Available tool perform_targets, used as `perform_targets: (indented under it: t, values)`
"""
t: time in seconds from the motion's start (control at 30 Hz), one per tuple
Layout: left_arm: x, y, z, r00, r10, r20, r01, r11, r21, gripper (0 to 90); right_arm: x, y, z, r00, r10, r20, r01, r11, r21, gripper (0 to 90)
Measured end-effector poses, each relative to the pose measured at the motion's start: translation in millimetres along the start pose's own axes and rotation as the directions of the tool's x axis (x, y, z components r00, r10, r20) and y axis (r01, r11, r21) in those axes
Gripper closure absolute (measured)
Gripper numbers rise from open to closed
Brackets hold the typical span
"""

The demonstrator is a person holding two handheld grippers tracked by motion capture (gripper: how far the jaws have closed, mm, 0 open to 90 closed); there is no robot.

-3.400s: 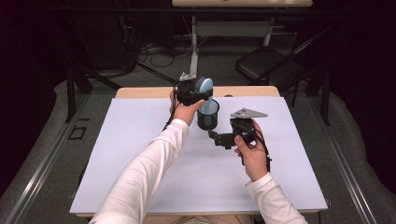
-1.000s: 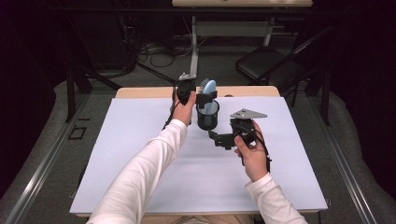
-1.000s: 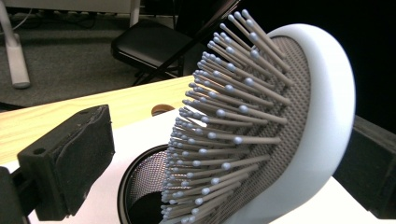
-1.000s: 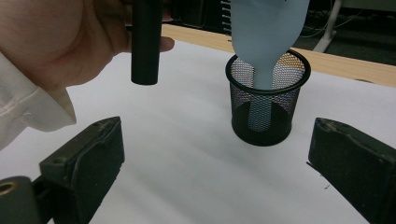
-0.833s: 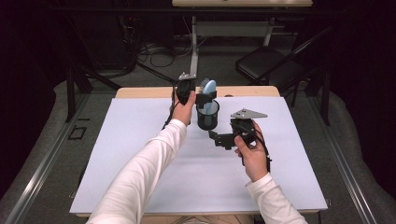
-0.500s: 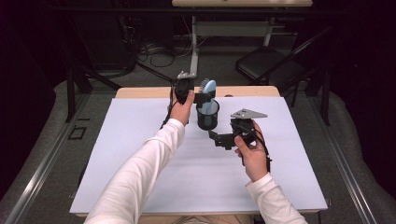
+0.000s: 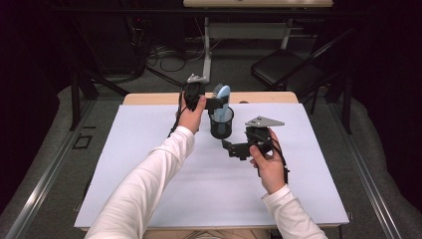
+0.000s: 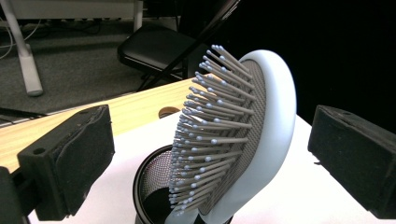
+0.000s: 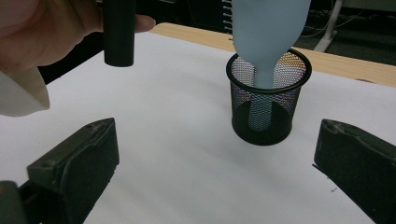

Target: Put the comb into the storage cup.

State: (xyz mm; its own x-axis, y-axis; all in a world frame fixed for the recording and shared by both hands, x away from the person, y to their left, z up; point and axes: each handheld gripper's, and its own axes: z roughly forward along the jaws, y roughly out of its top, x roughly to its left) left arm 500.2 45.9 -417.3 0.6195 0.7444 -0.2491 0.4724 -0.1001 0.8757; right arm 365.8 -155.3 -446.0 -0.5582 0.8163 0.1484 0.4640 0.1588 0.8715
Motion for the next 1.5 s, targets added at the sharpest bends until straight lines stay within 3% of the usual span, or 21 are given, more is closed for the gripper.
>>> perform_targets:
  t: [0.43,0.83,1.5]
  values:
    - [-4.4,4.7,-11.4,0.9999,0.016,0.003,-0.016,0.9998,0.01,0.5,-1.3,0.0,-0.3,1.0,0.005,0.0,-0.005,1.0,-0.001,0.0]
    - [-10.2,8.9,-29.8,0.9984,0.057,-0.004,-0.057,0.9978,0.034,0.5,-2.7,0.5,-2.2,0.9998,0.017,0.004,-0.017,1.0,-0.008,0.0]
    - [-4.8,13.9,-65.1,0.9966,0.079,-0.022,-0.078,0.9962,0.04,0.5,-5.6,1.7,-6.5,0.9997,0.024,0.011,-0.023,0.999,-0.022,0.0]
